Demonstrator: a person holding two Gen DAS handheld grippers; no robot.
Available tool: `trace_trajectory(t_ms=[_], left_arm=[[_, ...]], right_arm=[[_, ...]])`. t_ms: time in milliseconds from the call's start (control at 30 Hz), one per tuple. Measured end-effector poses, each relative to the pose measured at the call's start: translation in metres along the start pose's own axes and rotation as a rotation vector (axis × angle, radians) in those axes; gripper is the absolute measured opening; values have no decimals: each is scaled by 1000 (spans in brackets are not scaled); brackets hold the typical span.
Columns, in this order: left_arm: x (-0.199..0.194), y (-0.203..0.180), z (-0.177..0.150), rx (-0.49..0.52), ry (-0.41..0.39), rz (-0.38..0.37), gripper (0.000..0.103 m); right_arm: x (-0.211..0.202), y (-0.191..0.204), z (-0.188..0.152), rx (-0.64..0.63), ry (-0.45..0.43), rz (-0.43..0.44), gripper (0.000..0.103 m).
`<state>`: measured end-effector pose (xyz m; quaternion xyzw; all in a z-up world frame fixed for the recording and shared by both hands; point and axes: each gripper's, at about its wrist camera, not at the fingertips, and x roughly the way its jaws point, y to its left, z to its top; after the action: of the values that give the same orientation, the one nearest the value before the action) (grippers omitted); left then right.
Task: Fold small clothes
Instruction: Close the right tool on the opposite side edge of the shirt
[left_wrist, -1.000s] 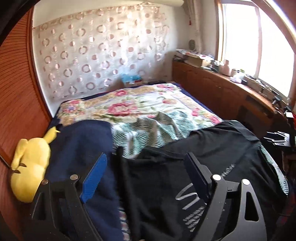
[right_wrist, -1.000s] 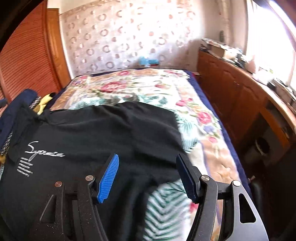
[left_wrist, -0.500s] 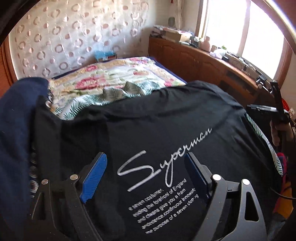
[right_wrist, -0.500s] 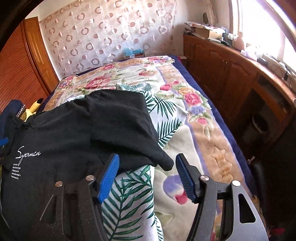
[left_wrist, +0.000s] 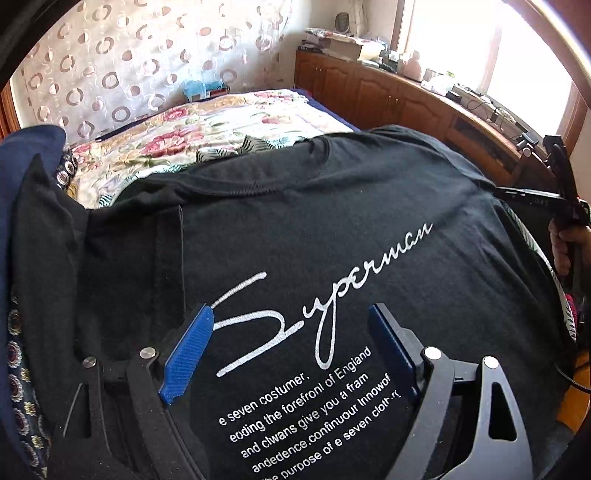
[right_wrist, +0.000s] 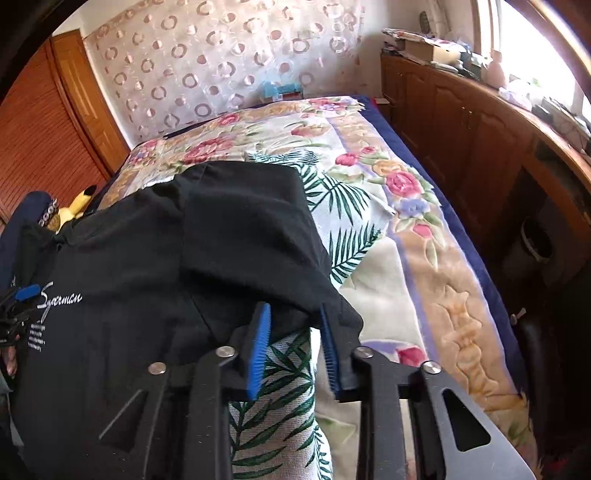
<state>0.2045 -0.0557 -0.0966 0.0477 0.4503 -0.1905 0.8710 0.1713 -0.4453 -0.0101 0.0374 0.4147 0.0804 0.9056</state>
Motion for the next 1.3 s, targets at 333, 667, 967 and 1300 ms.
trace_trajectory(t_ms=[333, 667, 967, 1300], left_arm=[[7, -13, -6, 48, -19, 47, 94], [9, -13, -5, 57, -6, 49, 103], [8, -12, -6, 58, -9, 45, 103], [-19, -9, 2, 2, -95, 24, 103]], right_arm=[[3, 8, 4, -101, 12, -64, 13], [-22, 25, 6, -129, -114, -80, 4], [-46, 77, -1, -230, -171, 57, 4], [0, 91, -38, -241, -4, 99, 4]])
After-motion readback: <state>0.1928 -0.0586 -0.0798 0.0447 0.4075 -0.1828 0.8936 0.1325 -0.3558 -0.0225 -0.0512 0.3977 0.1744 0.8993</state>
